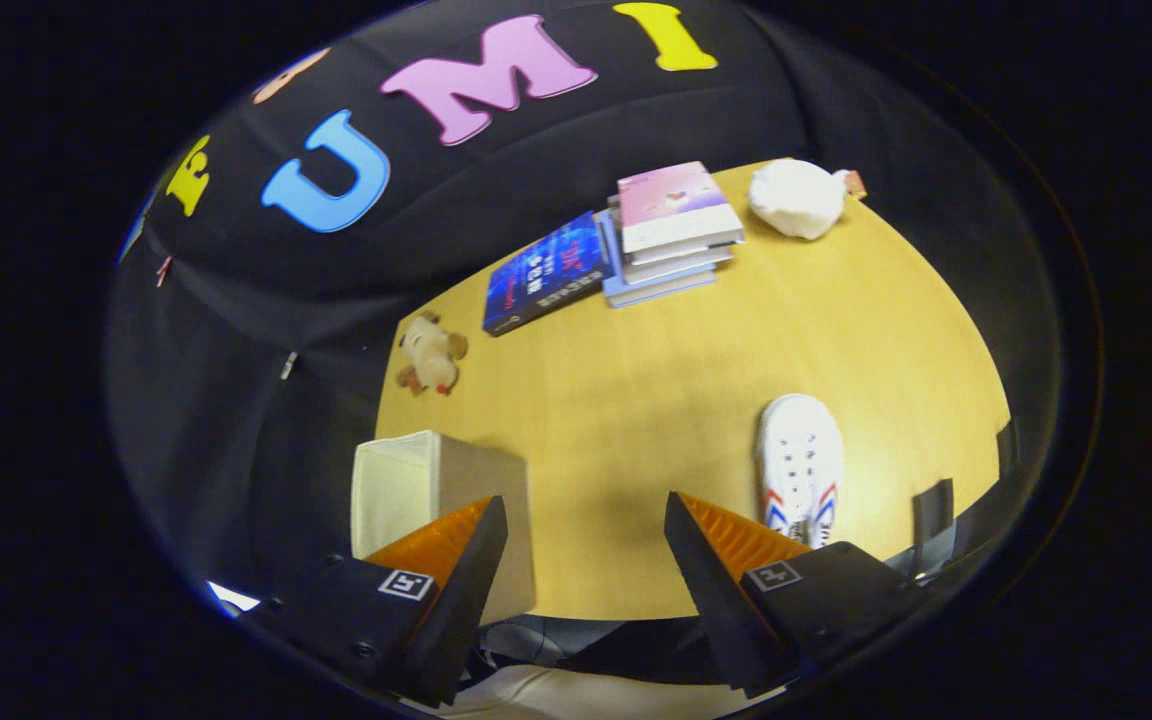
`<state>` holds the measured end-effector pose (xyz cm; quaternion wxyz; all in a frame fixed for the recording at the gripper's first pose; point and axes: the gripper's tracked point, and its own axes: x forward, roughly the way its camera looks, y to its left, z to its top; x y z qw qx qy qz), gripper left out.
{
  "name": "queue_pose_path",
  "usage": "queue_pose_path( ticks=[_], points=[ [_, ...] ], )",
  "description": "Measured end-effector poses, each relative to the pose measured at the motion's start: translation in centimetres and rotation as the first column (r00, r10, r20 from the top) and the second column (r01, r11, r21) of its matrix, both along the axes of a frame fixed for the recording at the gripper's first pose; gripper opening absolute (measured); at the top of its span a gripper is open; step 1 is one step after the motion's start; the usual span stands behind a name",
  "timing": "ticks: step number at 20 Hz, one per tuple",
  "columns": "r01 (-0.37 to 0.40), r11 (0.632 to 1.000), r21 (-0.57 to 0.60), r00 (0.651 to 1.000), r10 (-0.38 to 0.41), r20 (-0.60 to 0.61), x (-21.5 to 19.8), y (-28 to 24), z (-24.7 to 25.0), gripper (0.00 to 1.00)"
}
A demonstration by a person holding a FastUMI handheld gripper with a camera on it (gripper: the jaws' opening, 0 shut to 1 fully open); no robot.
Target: Open the storage box then place both shoes into the box .Put the left shoe in first, then the right shoe, with the right side of both shoes facing outward in a uniform manner.
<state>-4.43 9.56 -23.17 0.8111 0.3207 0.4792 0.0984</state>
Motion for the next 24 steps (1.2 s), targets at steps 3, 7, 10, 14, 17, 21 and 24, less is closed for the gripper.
queue_pose_path(
  ticks=[3, 7, 10, 14, 17, 21, 24],
  points=[
    [0.052, 0.996, -0.076, 0.995, -0.058, -0.082, -1.1, -5.4, -5.4, 0.97],
    [0.032, 0.986, -0.165, 0.980, -0.063, -0.187, -2.5, -9.4, -12.7, 0.92],
    [-0.014, 0.981, -0.192, 0.966, -0.036, -0.257, -4.1, -10.3, -16.7, 0.85],
    [-0.068, 0.982, -0.174, 0.947, 0.009, -0.320, -4.5, -9.6, -19.7, 0.85],
    [-0.117, 0.980, -0.160, 0.944, 0.060, -0.324, -4.2, -8.3, -20.9, 0.75],
    [-0.171, 0.966, -0.193, 0.936, 0.098, -0.339, -4.3, -9.0, -21.3, 0.37],
    [-0.143, 0.978, -0.154, 0.943, 0.088, -0.322, -4.0, -9.2, -21.0, 0.11]
  ],
)
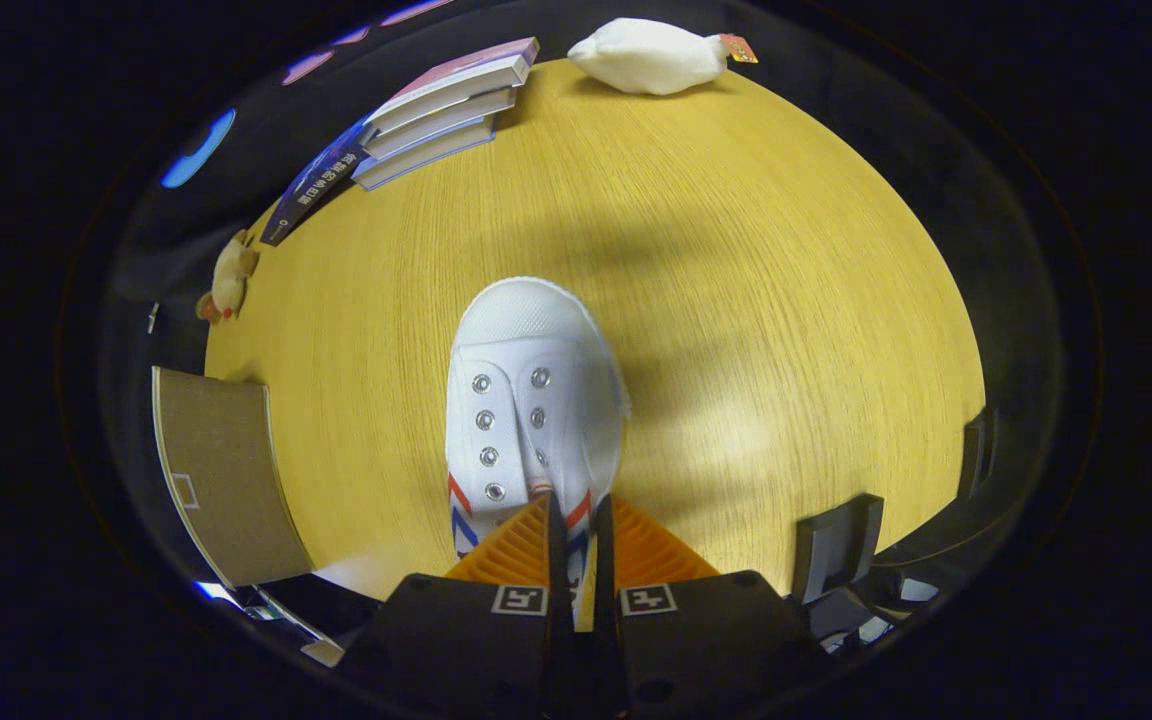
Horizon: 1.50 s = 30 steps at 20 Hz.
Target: Open the storage box then place both shoes into the box .Put the left shoe in first, then the right shoe, with the right side of both shoes facing outward in a uniform manner.
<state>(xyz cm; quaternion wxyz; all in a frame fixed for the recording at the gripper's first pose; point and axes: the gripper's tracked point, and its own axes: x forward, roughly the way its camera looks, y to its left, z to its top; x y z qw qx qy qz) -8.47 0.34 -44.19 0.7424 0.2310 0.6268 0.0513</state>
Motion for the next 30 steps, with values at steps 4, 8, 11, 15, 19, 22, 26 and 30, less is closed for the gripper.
queue_pose_path(
  ticks=[4, 8, 11, 15, 19, 22, 26, 30],
  points=[
    [0.052, 0.996, 0.072, 0.998, -0.054, 0.031, 0.2, 1.1, 3.7, 0.11],
    [0.045, 0.989, 0.143, 0.993, -0.060, 0.102, 1.8, 4.1, 10.1, 0.11],
    [0.036, 0.974, 0.226, 0.985, -0.072, 0.155, 3.0, 7.9, 15.6, 0.11],
    [-0.023, 0.953, 0.301, 0.974, -0.046, 0.220, 3.7, 13.0, 22.1, 0.11],
    [-0.111, 0.938, 0.328, 0.963, 0.020, 0.270, 3.4, 18.3, 27.1, 0.11],
    [-0.168, 0.926, 0.338, 0.956, 0.069, 0.286, 3.0, 22.6, 29.2, 0.11],
    [-0.207, 0.905, 0.371, 0.963, 0.121, 0.241, 1.9, 28.8, 29.6, 0.11],
    [-0.245, 0.915, 0.320, 0.962, 0.187, 0.202, 0.7, 33.2, 27.8, 0.11]
  ],
)
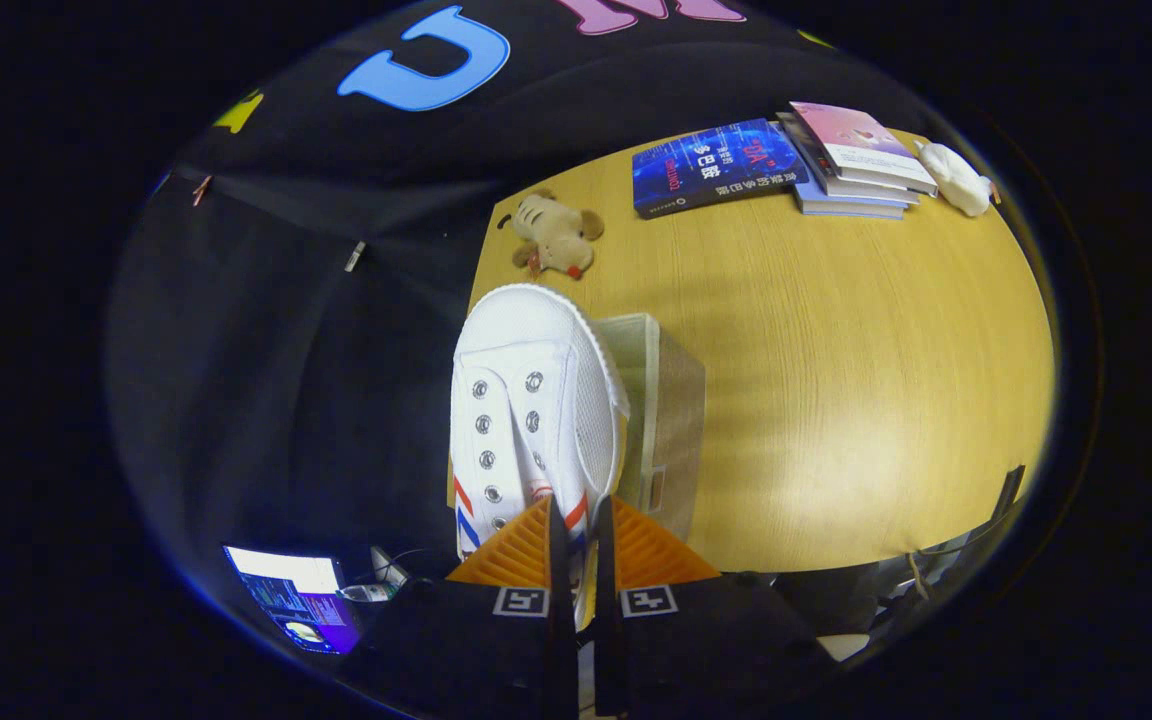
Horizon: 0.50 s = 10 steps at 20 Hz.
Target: Open the storage box then place both shoes into the box .Put the left shoe in first, then the right shoe, with the right side of both shoes facing outward in a uniform manner.
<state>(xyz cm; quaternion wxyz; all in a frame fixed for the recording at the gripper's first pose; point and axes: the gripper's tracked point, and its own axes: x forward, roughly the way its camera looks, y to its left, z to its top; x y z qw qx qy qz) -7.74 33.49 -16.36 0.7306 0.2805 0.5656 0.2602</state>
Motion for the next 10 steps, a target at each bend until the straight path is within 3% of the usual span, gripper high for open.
queue_pose_path(
  ticks=[5, 7, 10],
  points=[
    [-0.033, 0.995, -0.091, 0.999, 0.029, -0.037, -0.6, 2.0, -2.7, 0.11],
    [-0.021, 0.998, -0.057, 0.998, 0.018, -0.055, -0.5, 2.8, -2.6, 0.18],
    [0.017, 1.000, -0.016, 0.999, -0.017, -0.034, 1.1, 2.7, -1.4, 0.76]
  ],
)
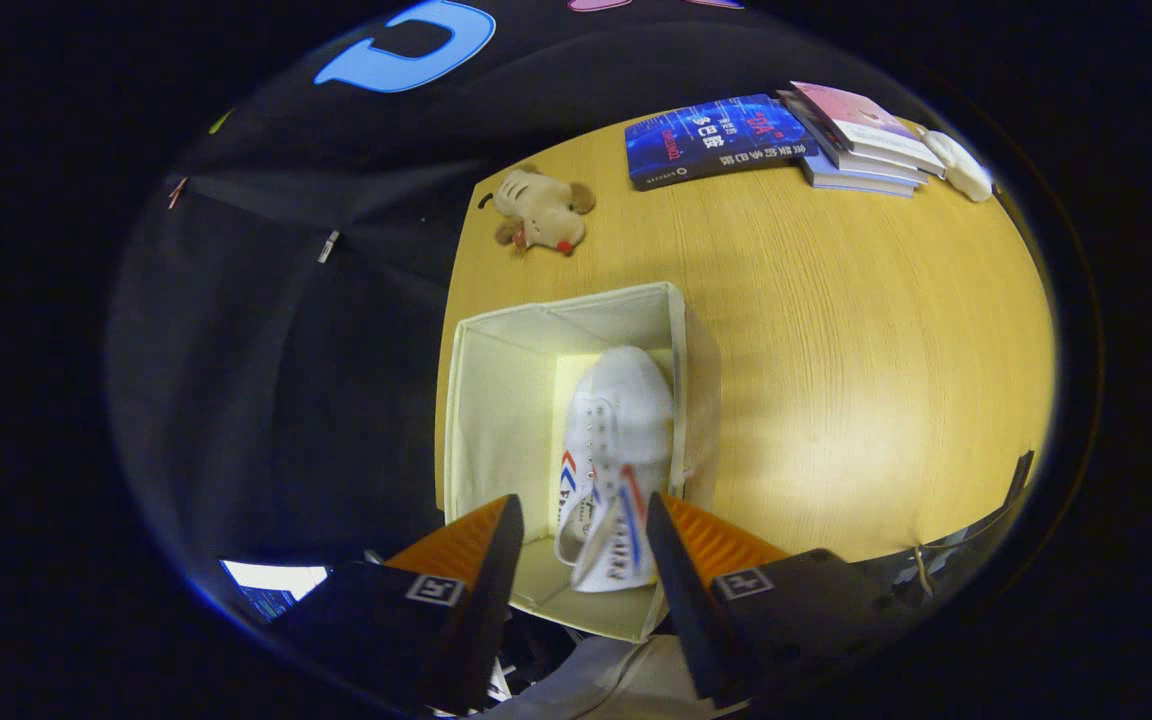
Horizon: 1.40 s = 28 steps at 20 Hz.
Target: Open the storage box then place both shoes into the box .Put the left shoe in first, then the right shoe, with the right side of both shoes facing outward in a uniform manner.
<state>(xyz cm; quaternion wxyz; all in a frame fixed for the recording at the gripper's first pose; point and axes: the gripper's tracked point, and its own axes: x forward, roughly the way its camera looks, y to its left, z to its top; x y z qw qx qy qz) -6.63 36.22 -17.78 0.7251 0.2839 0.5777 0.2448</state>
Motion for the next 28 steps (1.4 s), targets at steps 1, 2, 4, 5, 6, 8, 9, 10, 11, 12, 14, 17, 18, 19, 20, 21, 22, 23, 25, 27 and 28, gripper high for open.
queue_pose_path(
  ticks=[1, 2, 4, 5, 6, 8, 9, 10, 11, 12, 14, 17, 18, 19, 20, 21, 22, 23, 25, 27, 28],
  points=[
    [-0.002, 1.000, 0.002, 1.000, 0.002, 0.016, 0.3, 0.0, 0.0, 0.88],
    [-0.005, 1.000, 0.002, 1.000, 0.005, 0.028, 0.2, -0.3, 0.2, 0.99],
    [-0.003, 1.000, 0.004, 0.999, 0.002, 0.045, 0.3, -0.5, 0.0, 0.99],
    [-0.001, 1.000, 0.007, 0.999, 0.000, 0.051, 0.3, -0.7, 0.1, 0.99],
    [0.005, 1.000, 0.014, 0.998, -0.006, 0.058, 0.4, -0.8, 0.3, 0.99],
    [0.020, 0.999, 0.032, 0.997, -0.023, 0.080, 0.7, -1.3, 0.8, 0.99],
    [0.030, 0.999, 0.044, 0.995, -0.034, 0.097, 0.8, -1.5, 1.0, 0.99],
    [0.045, 0.997, 0.056, 0.992, -0.051, 0.115, 1.0, -1.8, 1.4, 0.99],
    [0.062, 0.996, 0.068, 0.988, -0.071, 0.140, 1.3, -2.2, 1.8, 0.99],
    [0.076, 0.994, 0.076, 0.982, -0.088, 0.168, 1.6, -2.7, 2.2, 0.99],
    [0.105, 0.990, 0.091, 0.960, -0.125, 0.251, 2.5, -3.9, 3.5, 0.99],
    [0.150, 0.984, 0.095, 0.908, -0.175, 0.381, 4.0, -6.2, 5.5, 0.99],
    [0.171, 0.980, 0.098, 0.883, -0.196, 0.426, 4.7, -7.2, 6.3, 0.99],
    [0.192, 0.976, 0.097, 0.857, -0.215, 0.468, 5.3, -8.4, 7.1, 0.99],
    [0.217, 0.971, 0.095, 0.828, -0.235, 0.509, 6.0, -9.7, 7.9, 0.98],
    [0.242, 0.966, 0.091, 0.798, -0.252, 0.547, 6.7, -11.1, 8.8, 0.99],
    [0.266, 0.960, 0.085, 0.769, -0.264, 0.582, 7.3, -12.7, 9.5, 0.99],
    [0.289, 0.954, 0.076, 0.741, -0.273, 0.613, 7.9, -14.0, 9.9, 0.98],
    [0.330, 0.942, 0.056, 0.690, -0.281, 0.667, 9.0, -17.1, 11.1, 0.98],
    [0.366, 0.930, 0.032, 0.641, -0.277, 0.716, 9.8, -20.0, 11.9, 0.98],
    [0.385, 0.923, 0.020, 0.616, -0.273, 0.739, 10.2, -21.5, 12.2, 0.99]
  ],
)
